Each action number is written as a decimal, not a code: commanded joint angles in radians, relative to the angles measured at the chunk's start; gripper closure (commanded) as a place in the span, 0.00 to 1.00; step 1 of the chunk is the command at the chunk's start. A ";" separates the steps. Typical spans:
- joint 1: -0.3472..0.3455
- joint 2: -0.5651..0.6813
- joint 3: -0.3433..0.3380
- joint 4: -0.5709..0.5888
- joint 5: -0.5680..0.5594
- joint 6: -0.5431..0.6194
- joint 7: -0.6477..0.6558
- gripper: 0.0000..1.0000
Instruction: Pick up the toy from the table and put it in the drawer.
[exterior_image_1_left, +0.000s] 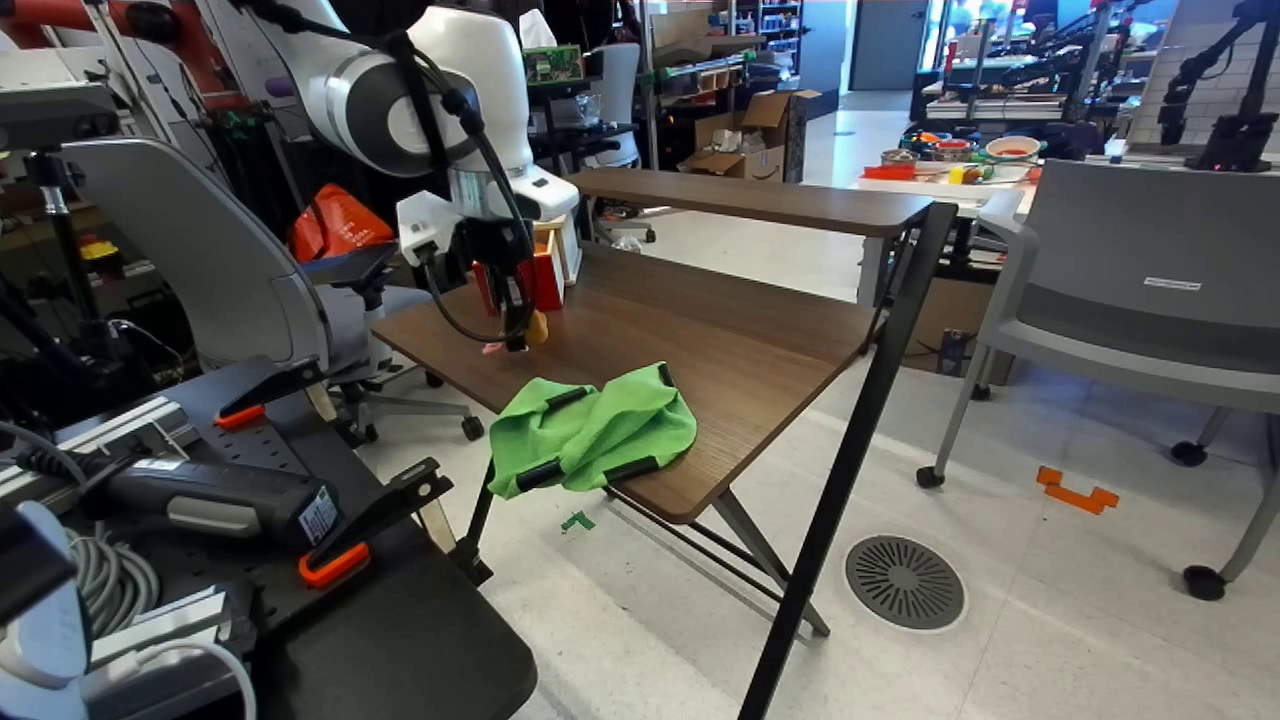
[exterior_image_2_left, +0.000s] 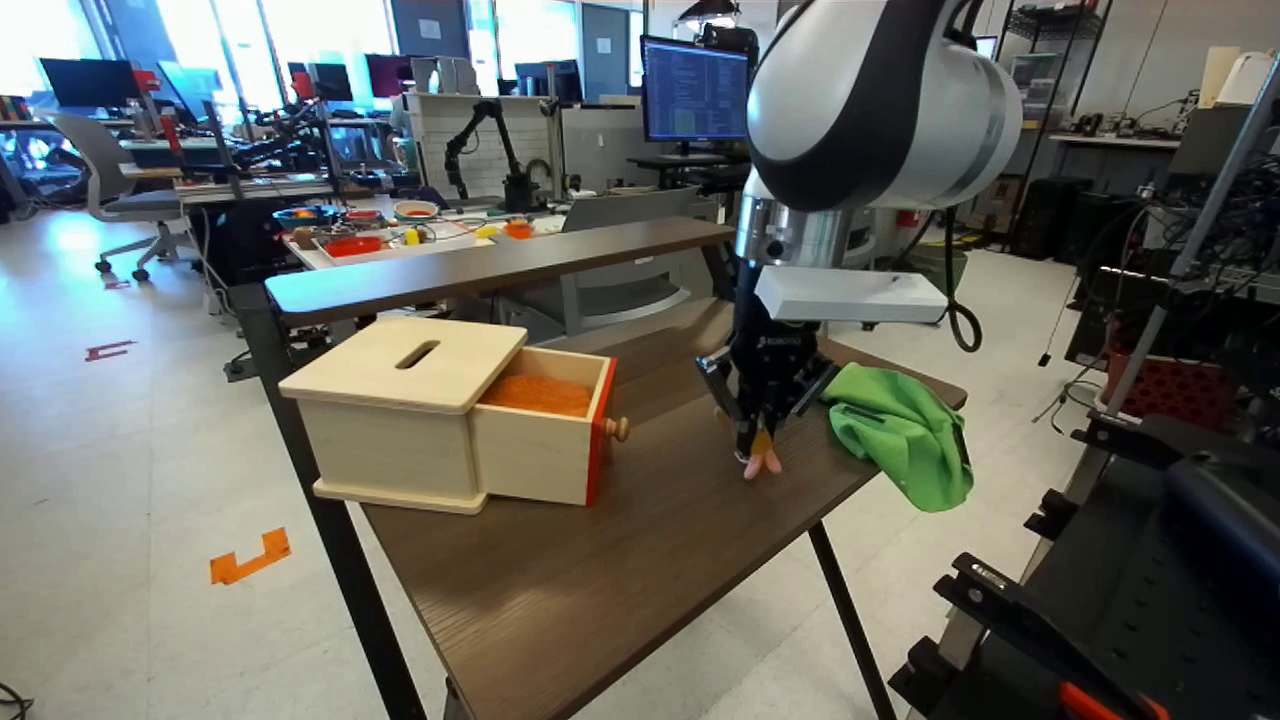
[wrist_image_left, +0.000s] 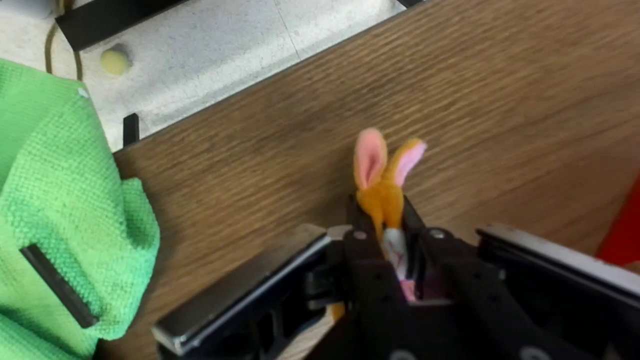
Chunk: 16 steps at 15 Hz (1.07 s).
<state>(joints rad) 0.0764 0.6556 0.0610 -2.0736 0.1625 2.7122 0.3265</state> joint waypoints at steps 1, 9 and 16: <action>0.010 -0.077 0.023 -0.021 0.031 0.022 -0.028 0.96; 0.063 -0.139 0.094 0.021 0.035 0.127 -0.032 0.96; 0.068 -0.049 0.123 0.127 0.037 0.133 -0.059 0.96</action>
<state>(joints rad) 0.1470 0.5504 0.1747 -2.0103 0.1634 2.8284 0.3122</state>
